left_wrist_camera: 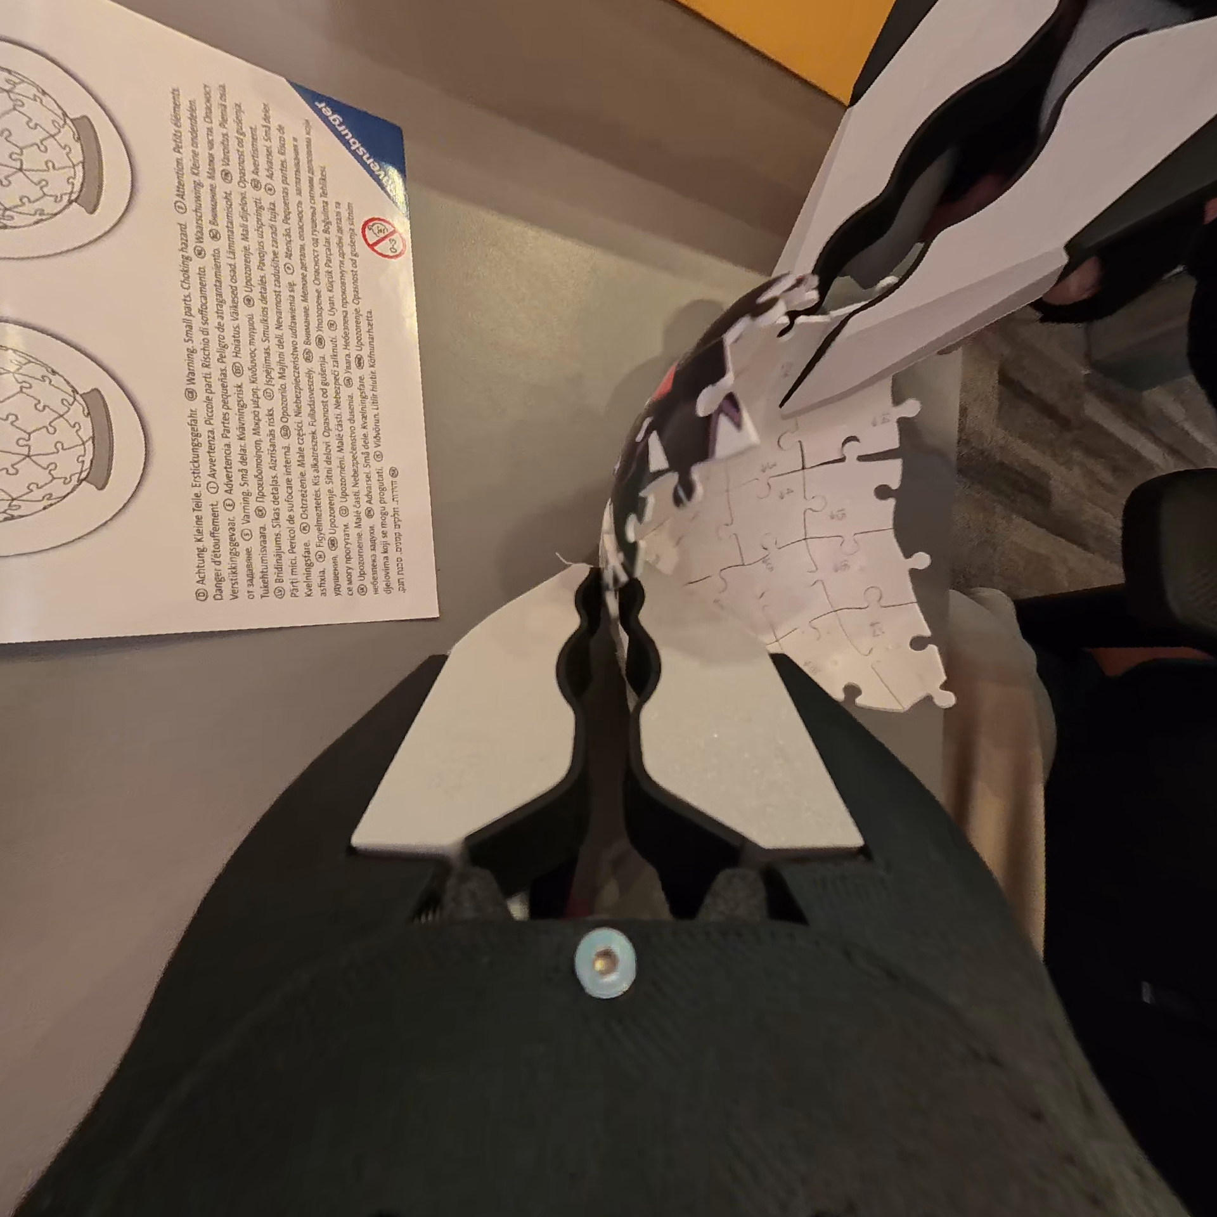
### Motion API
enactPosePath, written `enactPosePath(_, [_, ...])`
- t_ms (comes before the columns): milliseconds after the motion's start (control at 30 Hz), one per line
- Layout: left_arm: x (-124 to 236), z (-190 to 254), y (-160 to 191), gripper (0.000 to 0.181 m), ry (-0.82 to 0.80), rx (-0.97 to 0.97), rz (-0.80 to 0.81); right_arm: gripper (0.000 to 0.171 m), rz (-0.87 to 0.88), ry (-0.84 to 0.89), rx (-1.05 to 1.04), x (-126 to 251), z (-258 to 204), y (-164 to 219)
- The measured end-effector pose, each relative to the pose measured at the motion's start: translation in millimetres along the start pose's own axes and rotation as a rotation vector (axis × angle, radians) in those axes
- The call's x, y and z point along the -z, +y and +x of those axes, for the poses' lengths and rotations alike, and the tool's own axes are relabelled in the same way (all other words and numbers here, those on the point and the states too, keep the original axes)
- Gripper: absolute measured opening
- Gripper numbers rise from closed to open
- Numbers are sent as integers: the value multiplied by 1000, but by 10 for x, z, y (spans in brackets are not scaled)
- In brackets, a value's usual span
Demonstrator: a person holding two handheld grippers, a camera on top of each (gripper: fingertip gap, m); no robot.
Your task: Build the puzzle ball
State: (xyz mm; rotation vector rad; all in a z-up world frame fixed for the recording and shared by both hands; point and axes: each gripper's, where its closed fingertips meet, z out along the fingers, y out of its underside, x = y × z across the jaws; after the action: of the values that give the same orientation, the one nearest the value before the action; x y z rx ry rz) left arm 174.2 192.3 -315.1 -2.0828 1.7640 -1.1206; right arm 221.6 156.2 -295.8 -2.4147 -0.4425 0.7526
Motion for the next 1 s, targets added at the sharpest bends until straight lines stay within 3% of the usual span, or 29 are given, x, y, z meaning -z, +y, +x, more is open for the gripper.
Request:
enactPosePath(33, [2, 3, 0, 4, 5, 1, 8, 12, 1, -3, -2, 2, -3, -1])
enactPosePath(400, [25, 48, 51, 5, 67, -6, 29, 18, 50, -1, 23, 58, -27, -118])
enactPosePath(733, [30, 87, 84, 15, 112, -22, 25, 22, -44, 150, 367, -140, -54, -329])
enactPosePath(1000, [141, 107, 74, 22, 196, 71, 88, 25, -115, 211, 432, -155, -49, -324])
